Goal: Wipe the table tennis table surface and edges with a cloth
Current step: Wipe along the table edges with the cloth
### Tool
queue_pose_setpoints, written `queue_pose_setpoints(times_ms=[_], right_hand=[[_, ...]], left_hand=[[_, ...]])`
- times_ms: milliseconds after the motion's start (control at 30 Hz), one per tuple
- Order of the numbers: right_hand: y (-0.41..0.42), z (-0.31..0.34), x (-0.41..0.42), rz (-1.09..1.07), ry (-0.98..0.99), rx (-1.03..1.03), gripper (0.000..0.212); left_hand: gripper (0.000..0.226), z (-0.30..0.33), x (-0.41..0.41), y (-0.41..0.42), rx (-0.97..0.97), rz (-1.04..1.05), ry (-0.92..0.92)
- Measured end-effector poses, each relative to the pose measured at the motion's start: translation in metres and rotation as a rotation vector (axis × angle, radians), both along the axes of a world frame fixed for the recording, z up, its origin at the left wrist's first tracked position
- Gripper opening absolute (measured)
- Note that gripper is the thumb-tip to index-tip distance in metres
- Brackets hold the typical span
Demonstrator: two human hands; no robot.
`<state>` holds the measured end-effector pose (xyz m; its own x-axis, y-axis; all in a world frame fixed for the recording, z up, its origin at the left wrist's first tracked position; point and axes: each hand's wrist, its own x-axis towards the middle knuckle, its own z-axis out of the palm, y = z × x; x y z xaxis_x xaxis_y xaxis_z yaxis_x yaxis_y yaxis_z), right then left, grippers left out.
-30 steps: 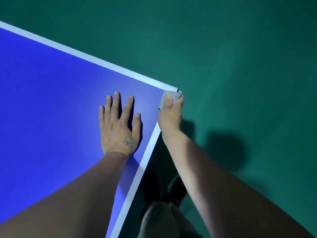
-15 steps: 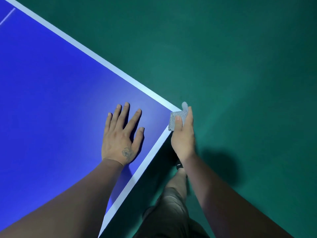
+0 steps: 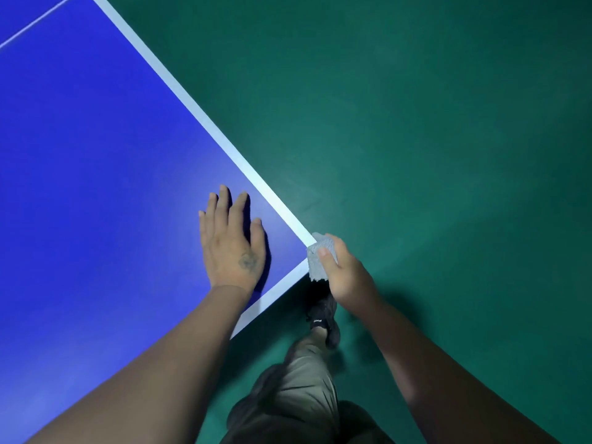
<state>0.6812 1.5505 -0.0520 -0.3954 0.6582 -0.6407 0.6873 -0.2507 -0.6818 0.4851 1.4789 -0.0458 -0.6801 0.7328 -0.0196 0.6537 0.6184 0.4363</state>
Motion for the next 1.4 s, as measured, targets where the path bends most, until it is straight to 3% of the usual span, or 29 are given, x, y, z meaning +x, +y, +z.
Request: queue_pose_setpoints(times_ms=[167, 367, 467, 833, 1000, 1267, 1400], right_hand=[[0.025, 0.008, -0.014, 0.221, -0.075, 0.0, 0.047], [0.048, 0.001, -0.079, 0.239, -0.048, -0.009, 0.041], [0.058, -0.002, -0.103, 0.259, -0.064, -0.006, 0.047], [0.055, 0.011, -0.045, 0.438, -0.096, -0.057, 0.052], [0.071, 0.007, -0.087, 0.49, -0.068, -0.044, 0.058], [0.128, -0.006, -0.223, 0.446, 0.033, -0.048, 0.048], [0.126, -0.005, -0.221, 0.465, 0.047, -0.028, 0.053]], left_hand=[[0.063, -0.014, 0.008, 0.033, -0.175, 0.1, 0.082], [0.061, -0.022, 0.007, 0.028, -0.226, 0.074, 0.14], [0.062, -0.025, 0.006, 0.029, -0.251, 0.08, 0.14], [0.063, -0.026, 0.008, 0.032, -0.292, 0.068, 0.125], [0.064, -0.027, 0.007, 0.032, -0.312, 0.067, 0.138], [0.065, -0.017, 0.009, 0.037, -0.322, 0.068, 0.157], [0.066, -0.014, 0.009, 0.038, -0.261, 0.083, 0.135]])
